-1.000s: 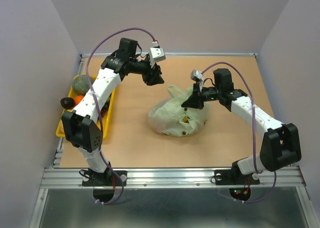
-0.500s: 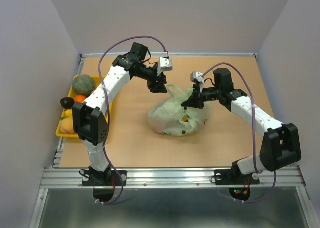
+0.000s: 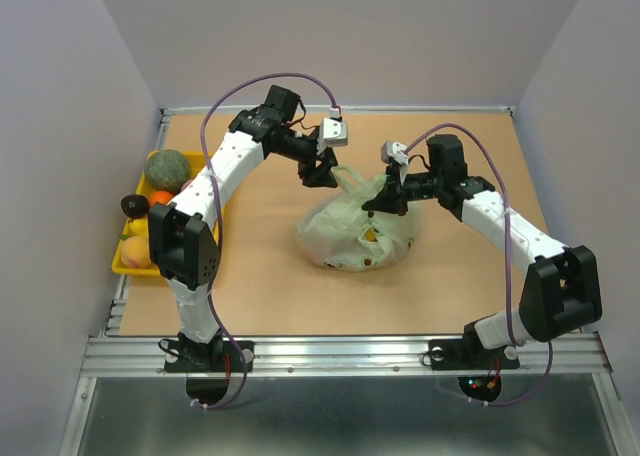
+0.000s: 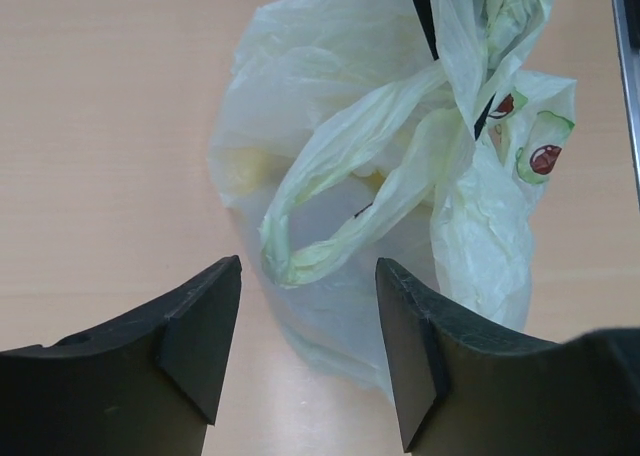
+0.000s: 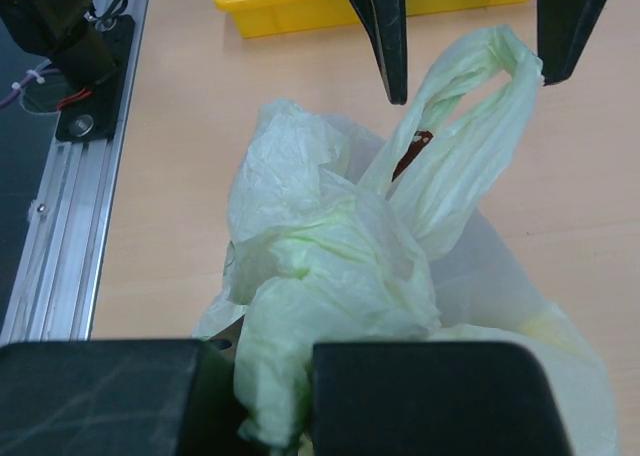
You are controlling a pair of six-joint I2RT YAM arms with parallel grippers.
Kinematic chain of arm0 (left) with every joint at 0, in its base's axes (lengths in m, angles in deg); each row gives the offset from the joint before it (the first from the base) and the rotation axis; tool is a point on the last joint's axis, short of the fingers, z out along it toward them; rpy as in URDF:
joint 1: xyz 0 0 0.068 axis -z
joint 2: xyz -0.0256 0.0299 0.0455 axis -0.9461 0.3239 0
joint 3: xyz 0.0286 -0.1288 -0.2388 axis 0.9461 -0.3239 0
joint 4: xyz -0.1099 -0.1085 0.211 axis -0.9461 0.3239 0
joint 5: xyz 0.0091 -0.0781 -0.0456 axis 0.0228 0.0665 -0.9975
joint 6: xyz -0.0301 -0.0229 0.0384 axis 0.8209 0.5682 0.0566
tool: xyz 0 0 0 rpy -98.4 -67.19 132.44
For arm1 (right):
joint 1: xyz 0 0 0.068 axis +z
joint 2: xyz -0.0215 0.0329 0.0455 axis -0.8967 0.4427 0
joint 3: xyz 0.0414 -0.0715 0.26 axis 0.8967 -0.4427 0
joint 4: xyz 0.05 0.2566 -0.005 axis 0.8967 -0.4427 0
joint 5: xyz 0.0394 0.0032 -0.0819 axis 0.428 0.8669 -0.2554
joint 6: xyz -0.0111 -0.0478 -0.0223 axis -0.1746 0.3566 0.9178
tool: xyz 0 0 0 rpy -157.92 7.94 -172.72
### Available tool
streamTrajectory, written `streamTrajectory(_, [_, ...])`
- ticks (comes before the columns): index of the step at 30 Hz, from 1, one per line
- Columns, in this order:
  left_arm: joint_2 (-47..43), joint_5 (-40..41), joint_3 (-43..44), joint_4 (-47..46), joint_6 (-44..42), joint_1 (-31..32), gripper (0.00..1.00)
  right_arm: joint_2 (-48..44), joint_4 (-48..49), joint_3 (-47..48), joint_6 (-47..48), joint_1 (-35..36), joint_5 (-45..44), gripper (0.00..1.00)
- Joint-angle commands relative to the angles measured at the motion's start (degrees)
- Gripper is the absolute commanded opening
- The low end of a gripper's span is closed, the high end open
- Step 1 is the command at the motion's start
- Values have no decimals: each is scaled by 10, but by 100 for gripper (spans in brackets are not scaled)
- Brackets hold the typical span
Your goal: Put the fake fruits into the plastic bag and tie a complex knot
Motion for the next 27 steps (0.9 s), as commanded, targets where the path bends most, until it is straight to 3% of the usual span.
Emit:
streamTrajectory(1, [-27, 8, -7, -47, 7, 6, 68, 1, 8, 36, 12, 4, 20, 0])
streamTrajectory(4, [-27, 5, -7, -52, 10, 7, 66, 2, 8, 36, 14, 6, 14, 0])
streamTrajectory(7, [-15, -12, 12, 5, -22, 10, 27, 8, 9, 40, -1, 6, -1, 0])
streamTrajectory(8, [-9, -16, 22, 27, -35, 11, 8, 10, 11, 46, -24, 6, -22, 0])
streamTrajectory(9, [-3, -19, 34, 50, -46, 10, 1, 17, 12, 51, -44, 6, -42, 0])
streamTrajectory(14, [8, -24, 99, 83, 3, 3, 0, 10, 43, 74, -220, 4, -159, 1])
streamTrajectory(17, [-6, -20, 113, 33, 88, 4, 0, -28, 91, 64, -373, 4, -210, 1])
streamTrajectory(22, [-16, 23, 136, -76, 232, 5, 0, -73, 95, 75, -501, 5, -296, 0])
streamTrajectory(27, [-12, 52, 185, -110, 324, 5, 0, -107, 92, 98, -645, 5, -390, 0])
